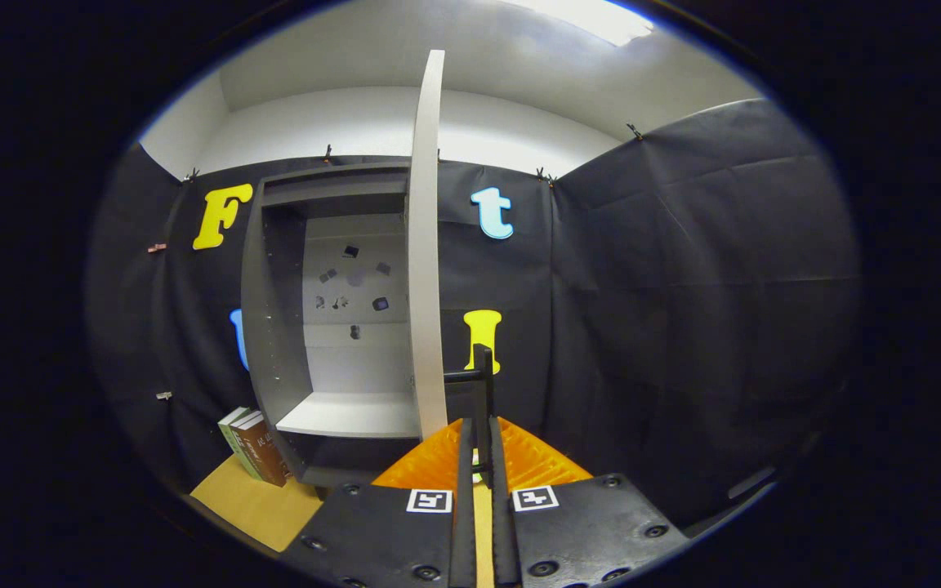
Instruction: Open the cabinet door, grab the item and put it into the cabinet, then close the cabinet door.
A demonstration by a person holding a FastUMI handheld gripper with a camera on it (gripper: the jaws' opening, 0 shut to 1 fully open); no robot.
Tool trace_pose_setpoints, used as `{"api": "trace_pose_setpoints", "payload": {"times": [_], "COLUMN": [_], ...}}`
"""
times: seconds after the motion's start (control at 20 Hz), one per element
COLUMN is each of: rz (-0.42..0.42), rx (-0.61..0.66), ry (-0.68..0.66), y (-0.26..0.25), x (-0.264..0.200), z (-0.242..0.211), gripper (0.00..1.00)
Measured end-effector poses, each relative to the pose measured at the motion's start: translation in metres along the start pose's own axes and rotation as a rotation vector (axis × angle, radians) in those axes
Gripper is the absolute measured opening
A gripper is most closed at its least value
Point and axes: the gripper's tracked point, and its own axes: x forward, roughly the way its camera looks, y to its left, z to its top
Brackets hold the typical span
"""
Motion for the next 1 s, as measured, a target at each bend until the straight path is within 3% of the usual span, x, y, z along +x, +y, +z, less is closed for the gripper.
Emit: {"api": "trace_pose_setpoints", "payload": {"times": [0.2, 0.3, 0.45, 0.55, 0.75, 1.0], "rz": [-0.009, 0.038, 0.156, 0.213, 0.363, 0.394], "rx": [-0.058, -0.06, -0.073, -0.068, 0.021, -0.004], "ry": [-0.131, -0.249, -0.322, -0.228, 0.08, 0.312], "y": [-0.003, 0.016, 0.068, 0.098, 0.163, 0.204], "x": [-0.01, -0.026, -0.045, -0.036, -0.031, -0.015], "z": [0.031, 0.06, 0.079, 0.05, -0.037, -0.148], "gripper": [0.13, 0.23, 0.67, 0.97, 0.97, 0.98]}}
